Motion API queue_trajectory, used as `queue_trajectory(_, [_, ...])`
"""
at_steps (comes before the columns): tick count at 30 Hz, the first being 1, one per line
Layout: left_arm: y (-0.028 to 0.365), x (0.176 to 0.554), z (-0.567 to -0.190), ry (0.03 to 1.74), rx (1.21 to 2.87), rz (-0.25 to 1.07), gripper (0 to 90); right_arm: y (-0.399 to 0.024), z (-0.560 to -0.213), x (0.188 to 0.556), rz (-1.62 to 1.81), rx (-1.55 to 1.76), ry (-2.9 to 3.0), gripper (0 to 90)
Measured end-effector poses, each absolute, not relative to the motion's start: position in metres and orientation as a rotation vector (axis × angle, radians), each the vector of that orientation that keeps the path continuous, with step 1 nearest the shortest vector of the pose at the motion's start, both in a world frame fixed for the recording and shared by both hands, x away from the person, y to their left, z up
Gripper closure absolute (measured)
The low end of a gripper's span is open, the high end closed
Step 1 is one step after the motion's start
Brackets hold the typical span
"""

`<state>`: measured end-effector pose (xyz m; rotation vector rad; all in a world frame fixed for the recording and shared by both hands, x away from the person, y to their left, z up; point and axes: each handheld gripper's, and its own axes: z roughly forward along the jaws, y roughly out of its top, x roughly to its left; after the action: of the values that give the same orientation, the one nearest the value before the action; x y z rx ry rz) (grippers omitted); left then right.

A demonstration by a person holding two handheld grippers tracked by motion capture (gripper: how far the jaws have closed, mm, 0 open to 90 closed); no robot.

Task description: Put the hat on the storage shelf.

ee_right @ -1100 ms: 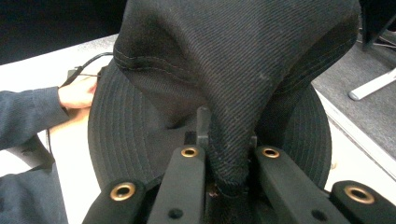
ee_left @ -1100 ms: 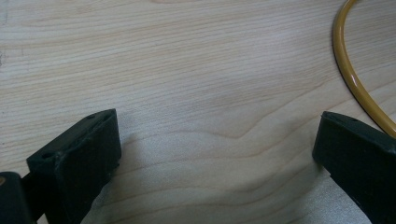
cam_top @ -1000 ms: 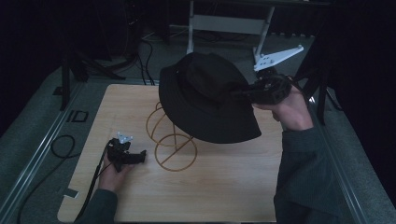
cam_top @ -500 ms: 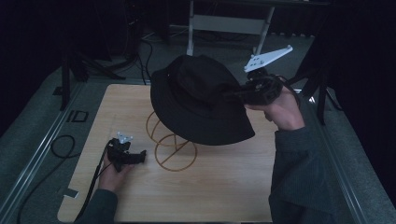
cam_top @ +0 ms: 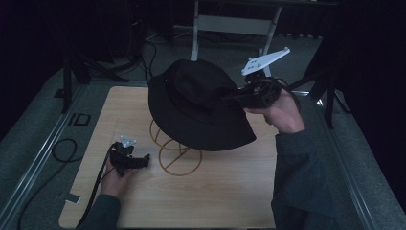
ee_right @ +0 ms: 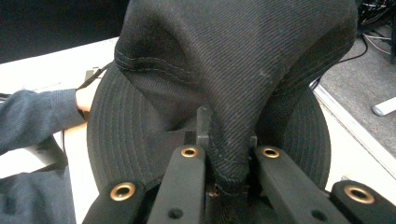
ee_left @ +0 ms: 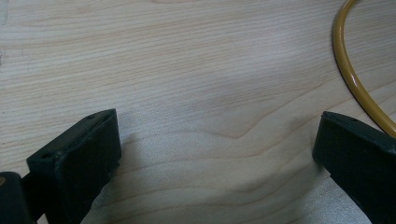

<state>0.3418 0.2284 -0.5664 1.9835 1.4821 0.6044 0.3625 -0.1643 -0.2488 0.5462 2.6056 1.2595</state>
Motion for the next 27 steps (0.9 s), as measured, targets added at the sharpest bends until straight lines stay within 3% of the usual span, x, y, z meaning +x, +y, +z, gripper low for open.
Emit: queue_trajectory(27, [0.229,0.342,-0.566,1.48,1.988,0.604,1.3,-0.136,-0.254,0.366,1.243,0.5,2.653,87.0])
